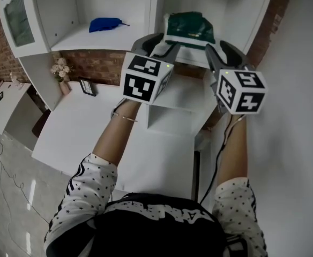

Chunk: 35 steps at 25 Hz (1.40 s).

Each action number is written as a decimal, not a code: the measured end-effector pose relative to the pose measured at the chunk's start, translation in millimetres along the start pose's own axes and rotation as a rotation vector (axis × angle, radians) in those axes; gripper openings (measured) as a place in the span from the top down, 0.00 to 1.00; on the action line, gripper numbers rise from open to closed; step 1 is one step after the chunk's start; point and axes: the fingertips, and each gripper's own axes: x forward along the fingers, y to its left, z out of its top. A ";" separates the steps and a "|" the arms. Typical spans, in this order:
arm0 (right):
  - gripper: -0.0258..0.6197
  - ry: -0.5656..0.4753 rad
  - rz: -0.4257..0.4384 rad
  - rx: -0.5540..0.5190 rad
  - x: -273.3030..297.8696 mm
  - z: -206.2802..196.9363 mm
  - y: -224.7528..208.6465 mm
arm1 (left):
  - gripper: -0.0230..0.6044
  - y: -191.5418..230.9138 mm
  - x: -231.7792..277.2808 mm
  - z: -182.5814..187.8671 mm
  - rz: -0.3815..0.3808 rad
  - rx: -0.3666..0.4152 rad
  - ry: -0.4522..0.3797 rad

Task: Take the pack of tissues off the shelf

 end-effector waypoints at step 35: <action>0.85 0.170 -0.006 -0.029 48.7 -32.7 -23.1 | 0.82 19.8 40.3 -15.8 0.132 0.083 0.155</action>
